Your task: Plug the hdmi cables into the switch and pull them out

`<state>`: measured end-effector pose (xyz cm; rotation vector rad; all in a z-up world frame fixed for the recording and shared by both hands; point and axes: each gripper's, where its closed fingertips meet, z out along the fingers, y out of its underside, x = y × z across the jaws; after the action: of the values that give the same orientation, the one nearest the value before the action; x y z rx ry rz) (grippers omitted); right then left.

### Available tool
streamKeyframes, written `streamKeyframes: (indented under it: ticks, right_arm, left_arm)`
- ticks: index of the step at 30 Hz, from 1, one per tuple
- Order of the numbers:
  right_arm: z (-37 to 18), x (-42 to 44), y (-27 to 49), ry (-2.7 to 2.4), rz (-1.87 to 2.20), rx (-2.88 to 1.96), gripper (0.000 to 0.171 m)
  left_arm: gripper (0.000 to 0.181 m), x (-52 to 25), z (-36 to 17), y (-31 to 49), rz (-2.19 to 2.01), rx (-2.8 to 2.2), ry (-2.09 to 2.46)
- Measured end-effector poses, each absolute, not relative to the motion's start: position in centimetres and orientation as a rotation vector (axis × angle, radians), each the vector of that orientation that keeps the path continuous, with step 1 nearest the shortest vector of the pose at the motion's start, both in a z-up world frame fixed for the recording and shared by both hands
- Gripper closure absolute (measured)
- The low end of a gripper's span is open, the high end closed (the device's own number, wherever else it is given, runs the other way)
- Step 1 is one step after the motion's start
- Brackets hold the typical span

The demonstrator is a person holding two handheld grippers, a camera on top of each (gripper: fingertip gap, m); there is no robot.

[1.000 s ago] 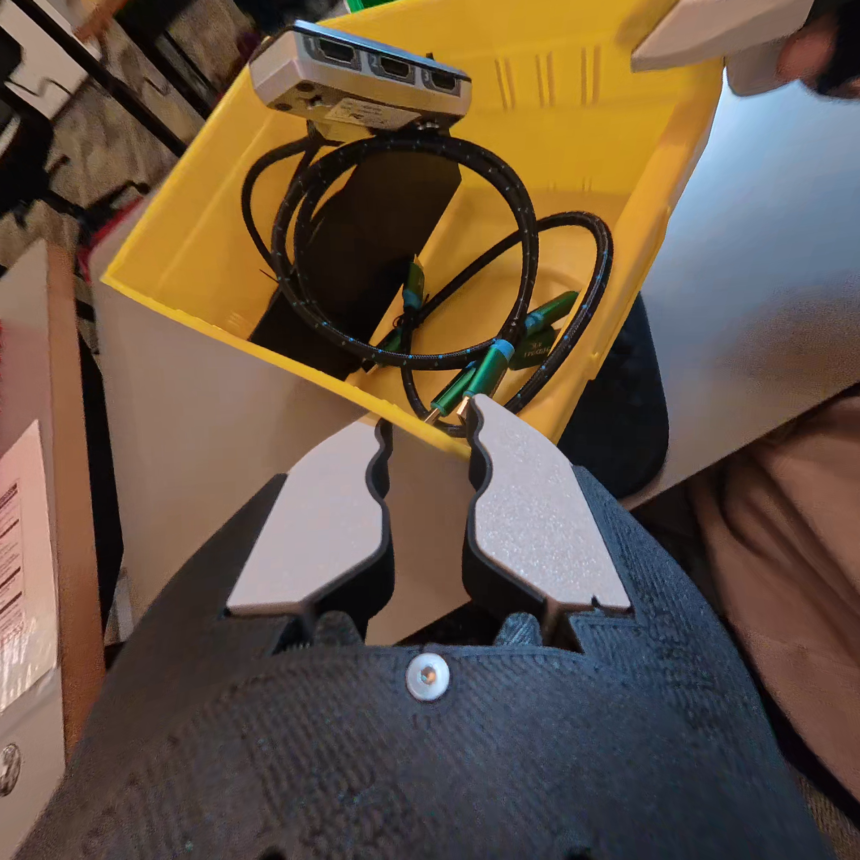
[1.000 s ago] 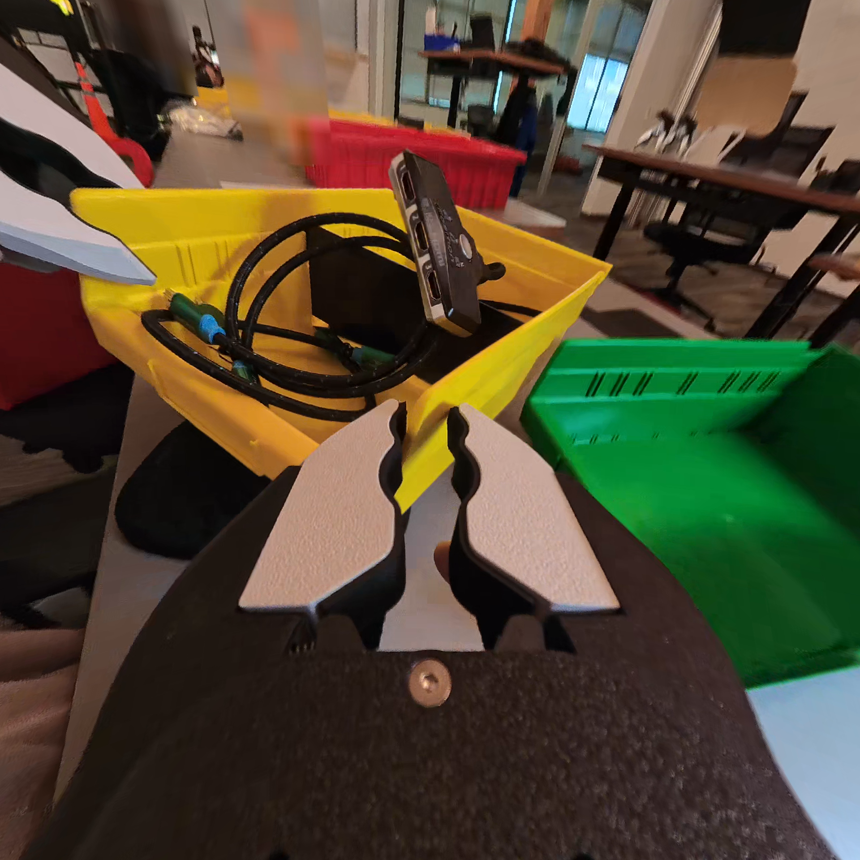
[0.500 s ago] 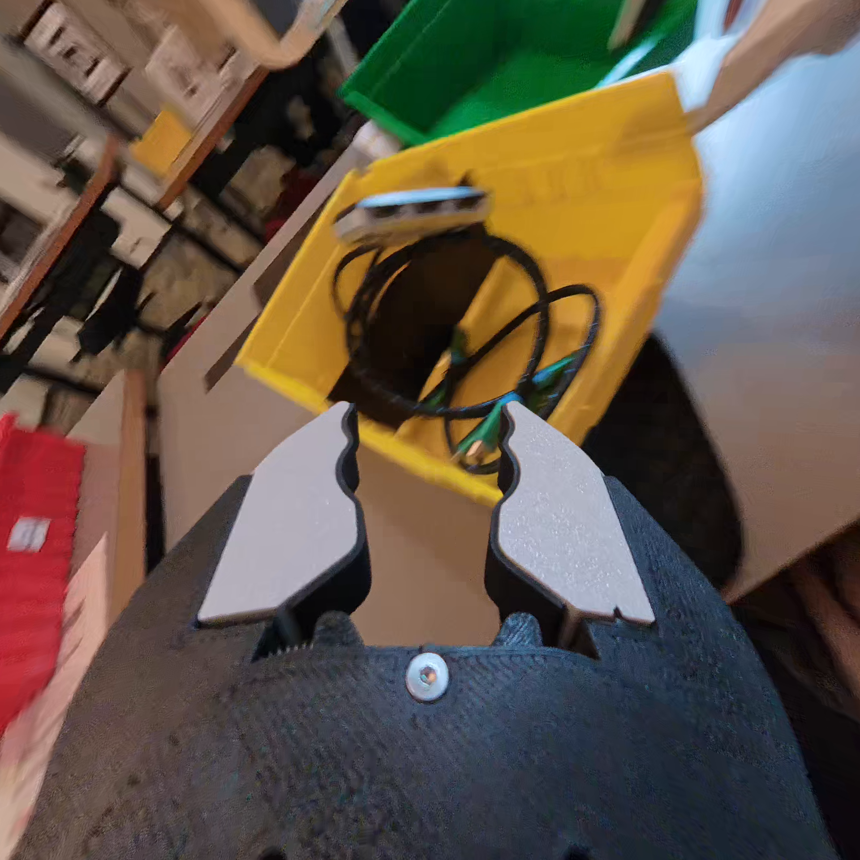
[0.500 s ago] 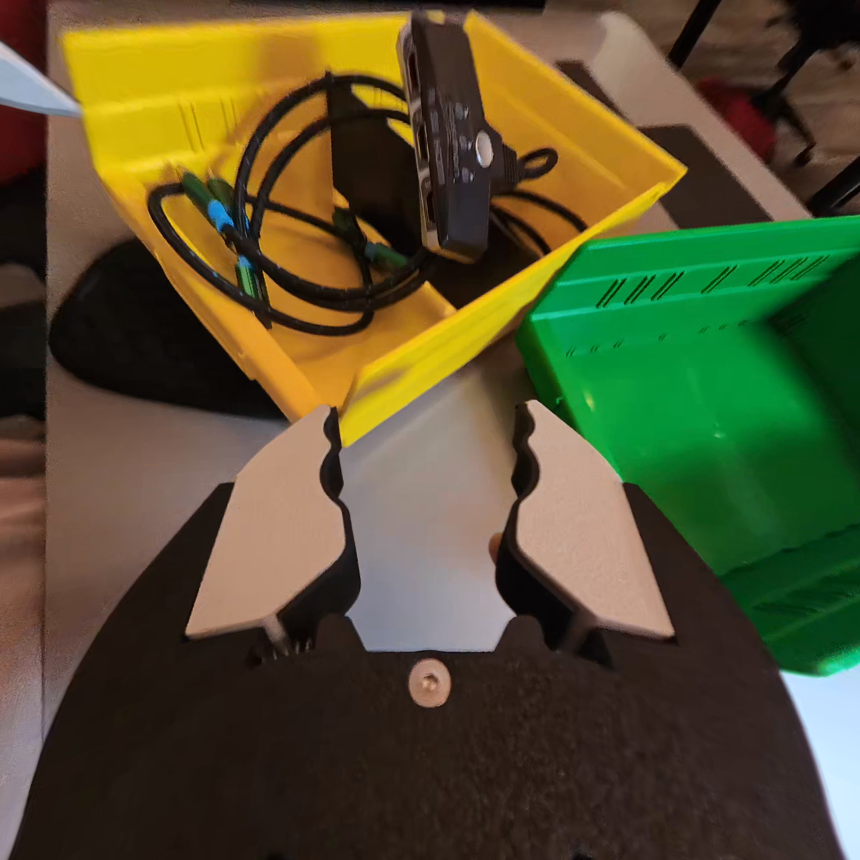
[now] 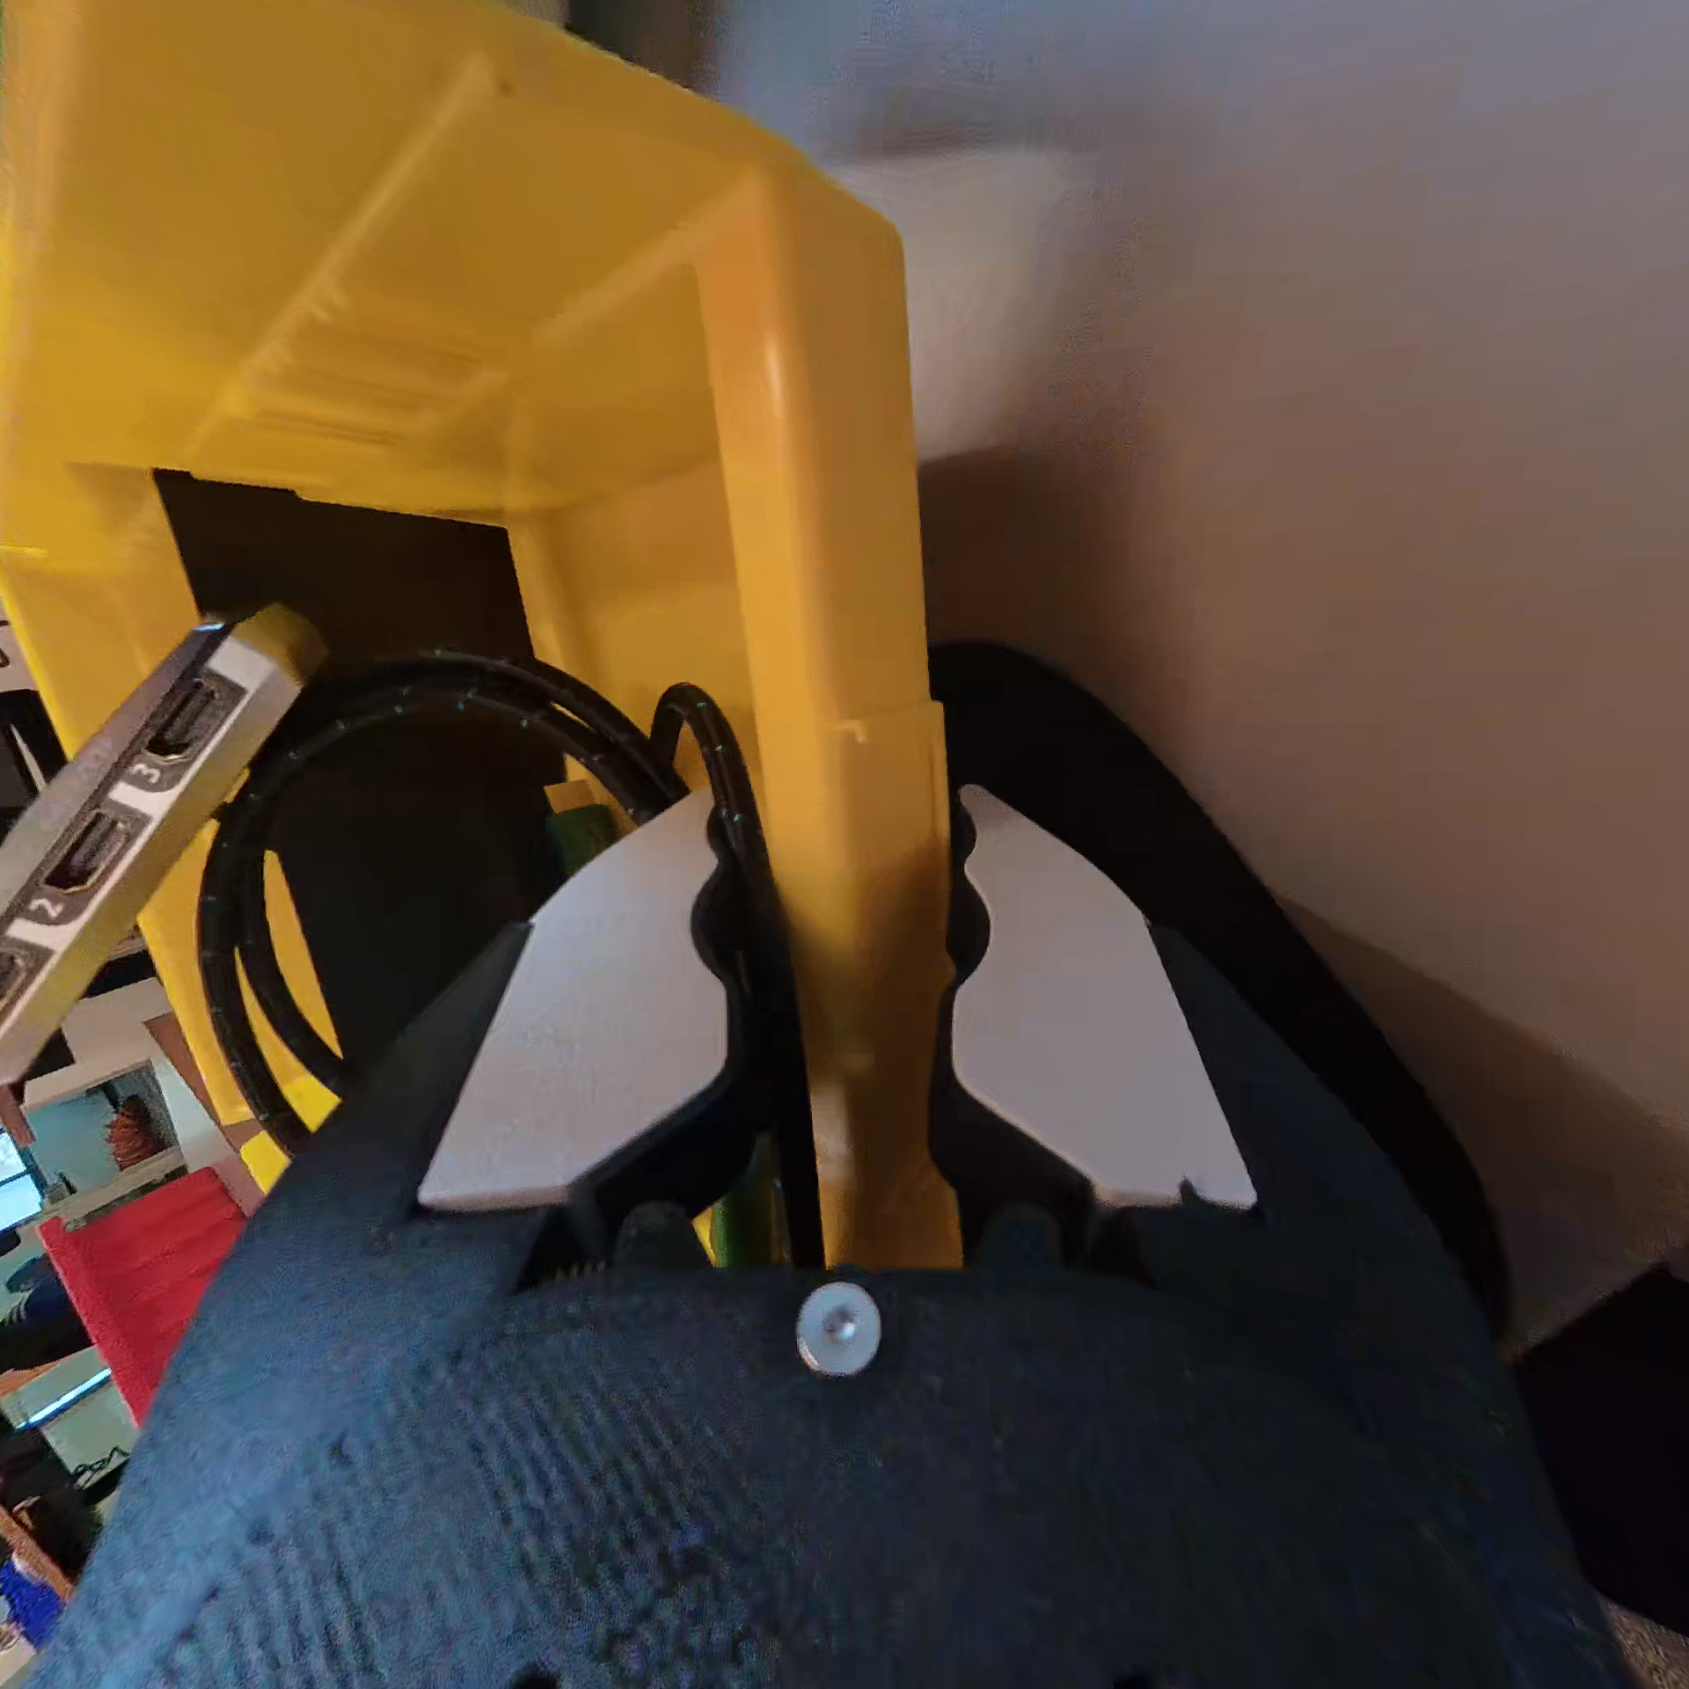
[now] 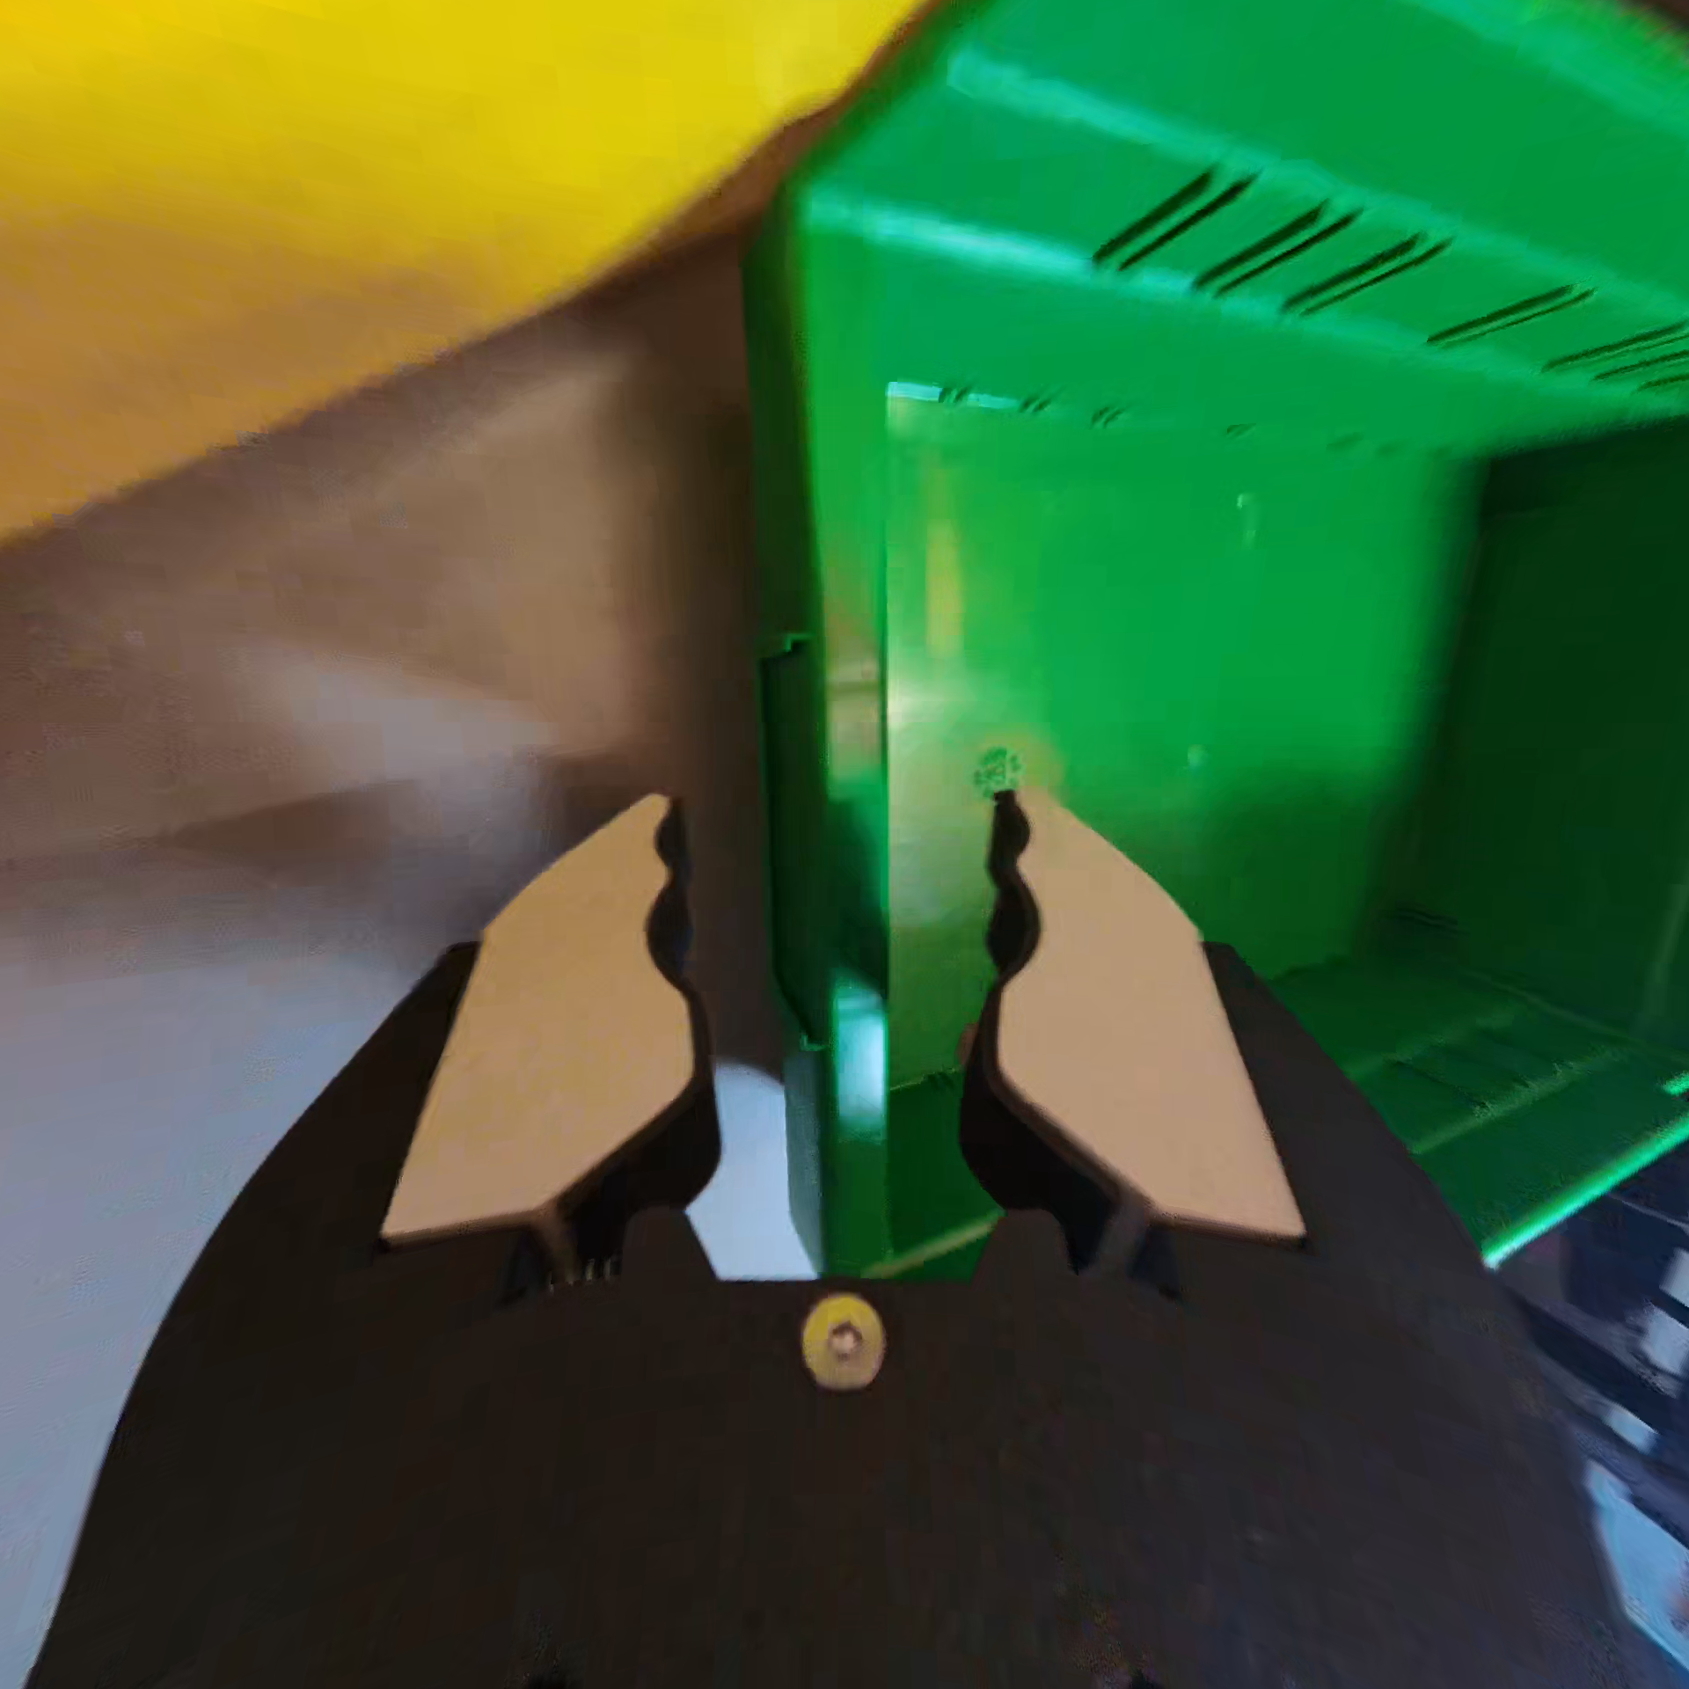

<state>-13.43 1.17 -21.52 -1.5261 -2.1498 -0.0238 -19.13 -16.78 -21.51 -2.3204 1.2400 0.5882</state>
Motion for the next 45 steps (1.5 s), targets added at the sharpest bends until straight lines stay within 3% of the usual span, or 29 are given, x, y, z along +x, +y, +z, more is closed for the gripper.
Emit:
streamKeyframes:
  ticks: [1, 2, 3, 15, 26, 38, 45]
  right_arm:
    - [-22.6, -13.1, 1.4, -2.187, -0.079, -1.532, 0.129]
    - [-23.3, -12.8, 1.6, -2.195, -0.107, -1.533, 0.142]
    - [-23.3, -12.7, 1.7, -2.18, -0.092, -1.524, 0.144]
    - [-21.9, 2.9, 0.0, -1.929, -0.094, -1.595, 0.141]
    - [-22.3, 13.9, 8.5, -1.678, -0.311, -1.644, 0.139]
    - [-22.5, 15.4, 16.0, -1.687, -0.326, -1.634, 0.139]
    - [-21.5, 14.3, 16.5, -1.618, -0.266, -1.595, 0.136]
  left_arm:
    - [0.137, -19.4, -21.3, -16.5, 0.593, -2.313, 1.224]
    - [0.138, -19.8, -21.1, -16.5, 0.595, -2.316, 1.204]
    - [0.139, -20.4, -21.0, -16.5, 0.607, -2.316, 1.191]
    - [0.14, -27.6, -21.2, -17.3, 0.634, -2.253, 1.001]
    - [0.141, -30.5, -22.7, -11.2, 0.635, -2.227, 0.949]
    - [0.141, -34.9, -23.1, -4.8, 0.716, -2.28, 0.79]
    - [0.14, -37.6, -23.1, -3.0, 0.755, -2.265, 0.735]
